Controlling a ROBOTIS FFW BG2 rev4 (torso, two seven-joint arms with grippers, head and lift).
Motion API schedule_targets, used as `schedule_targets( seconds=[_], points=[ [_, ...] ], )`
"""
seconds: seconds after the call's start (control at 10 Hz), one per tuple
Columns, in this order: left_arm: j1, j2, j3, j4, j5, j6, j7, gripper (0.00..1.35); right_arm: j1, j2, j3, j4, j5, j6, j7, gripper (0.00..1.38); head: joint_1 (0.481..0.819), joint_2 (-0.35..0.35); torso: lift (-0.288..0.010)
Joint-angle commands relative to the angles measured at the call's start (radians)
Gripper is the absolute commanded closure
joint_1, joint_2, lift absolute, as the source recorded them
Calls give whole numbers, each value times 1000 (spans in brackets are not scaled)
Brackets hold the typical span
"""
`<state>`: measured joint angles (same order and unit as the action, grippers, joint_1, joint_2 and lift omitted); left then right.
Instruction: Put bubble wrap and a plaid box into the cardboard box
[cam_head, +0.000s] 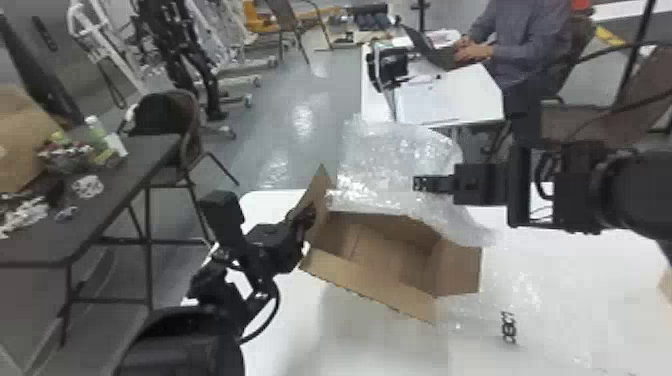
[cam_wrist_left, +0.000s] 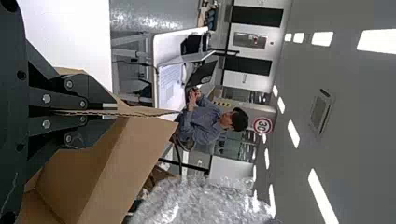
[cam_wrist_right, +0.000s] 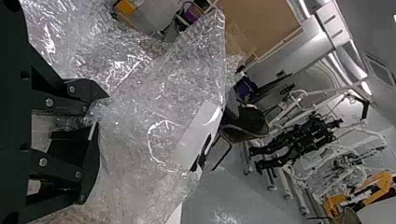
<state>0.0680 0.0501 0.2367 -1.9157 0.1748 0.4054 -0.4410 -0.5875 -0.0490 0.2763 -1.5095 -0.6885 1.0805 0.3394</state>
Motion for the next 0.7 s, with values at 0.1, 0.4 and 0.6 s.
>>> schedule_targets(
  seconds=[0.1,0.4,0.6],
  points=[
    [1,1,-4,3,-5,-4,-1,1210,-35,15,69,157,24,-59,52,1190,605,316,-108],
    [-8,2,-13,9,-8,-10,-1,1210,-98,50,184,405,78,-191,210,1190,630,345,-108],
    [-8,2,-14,14,-8,-11,-1,1210,-101,50,187,434,116,-197,208,1190,650,350,-108]
  ],
)
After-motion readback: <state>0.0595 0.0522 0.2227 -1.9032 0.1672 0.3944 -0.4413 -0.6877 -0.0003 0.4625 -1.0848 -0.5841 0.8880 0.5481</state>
